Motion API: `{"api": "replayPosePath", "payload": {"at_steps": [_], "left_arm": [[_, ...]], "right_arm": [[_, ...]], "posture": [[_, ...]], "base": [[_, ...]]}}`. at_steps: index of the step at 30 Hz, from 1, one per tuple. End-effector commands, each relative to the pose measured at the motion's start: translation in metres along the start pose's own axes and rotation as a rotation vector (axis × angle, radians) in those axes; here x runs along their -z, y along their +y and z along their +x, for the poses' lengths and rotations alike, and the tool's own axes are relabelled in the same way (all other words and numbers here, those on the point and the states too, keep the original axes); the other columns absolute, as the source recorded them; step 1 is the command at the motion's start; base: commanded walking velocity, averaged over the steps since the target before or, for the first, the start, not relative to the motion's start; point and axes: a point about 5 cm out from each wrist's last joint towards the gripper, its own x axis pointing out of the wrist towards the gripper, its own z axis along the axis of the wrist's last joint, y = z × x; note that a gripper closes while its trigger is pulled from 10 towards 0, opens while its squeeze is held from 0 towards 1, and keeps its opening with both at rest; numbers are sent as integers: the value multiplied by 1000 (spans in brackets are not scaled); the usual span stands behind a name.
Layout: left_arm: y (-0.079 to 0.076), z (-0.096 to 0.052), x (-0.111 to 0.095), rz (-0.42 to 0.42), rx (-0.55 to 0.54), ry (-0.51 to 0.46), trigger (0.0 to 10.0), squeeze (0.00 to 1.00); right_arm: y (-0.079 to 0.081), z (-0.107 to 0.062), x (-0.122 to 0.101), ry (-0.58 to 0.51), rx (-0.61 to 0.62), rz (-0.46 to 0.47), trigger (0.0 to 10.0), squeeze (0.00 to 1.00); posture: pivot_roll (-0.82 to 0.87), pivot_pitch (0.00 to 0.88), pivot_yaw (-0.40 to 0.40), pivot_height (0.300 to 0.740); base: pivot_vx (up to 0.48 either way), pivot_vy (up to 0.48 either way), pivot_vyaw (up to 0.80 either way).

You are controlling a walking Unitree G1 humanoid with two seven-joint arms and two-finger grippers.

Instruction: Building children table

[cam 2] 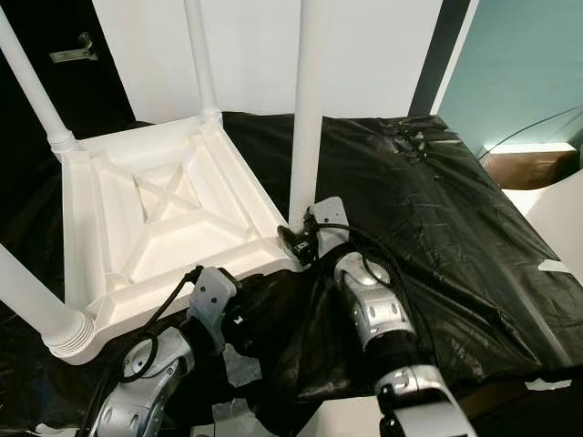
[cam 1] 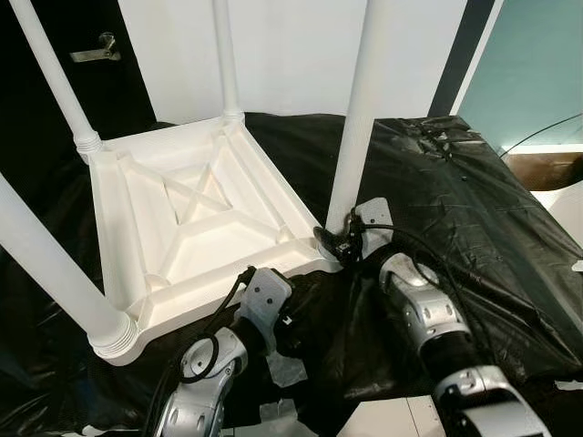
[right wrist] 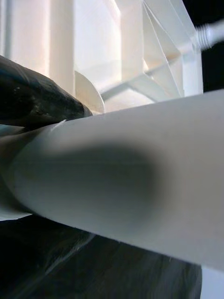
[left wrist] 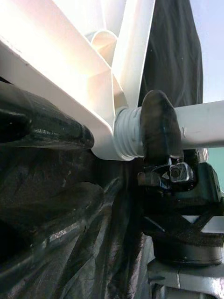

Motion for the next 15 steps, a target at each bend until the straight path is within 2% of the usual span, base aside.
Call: {"api": "replayPosePath", "payload": {"at_steps": [1,4,5,14,15], "left_arm": [[2,0,2,-6,-86,12,10000,0],[2,0,2,-7,-85,12,10000,0],[1,0,2,-8,-83,12,10000,0],[3,1,1,-3,-82,11,10000,0],[3,1,1,-3,-82,12,10000,0]], "right_arm": [[5,-5,16,67,86,87,10000,0],[7,-6,16,66,110,113,10000,0],[14,-6,16,66,92,123,10000,0],[21,-10,11,73,74,131,10000,0],[20,-10,10,75,80,133,10000,827]], "posture": [[127,38,-49,740],[127,38,-49,740],[129,34,-49,740],[134,23,-53,740],[136,22,-56,740]], "base": [[0,0,0],[0,0,0],[0,0,0],[0,0,0],[0,0,0]]}}
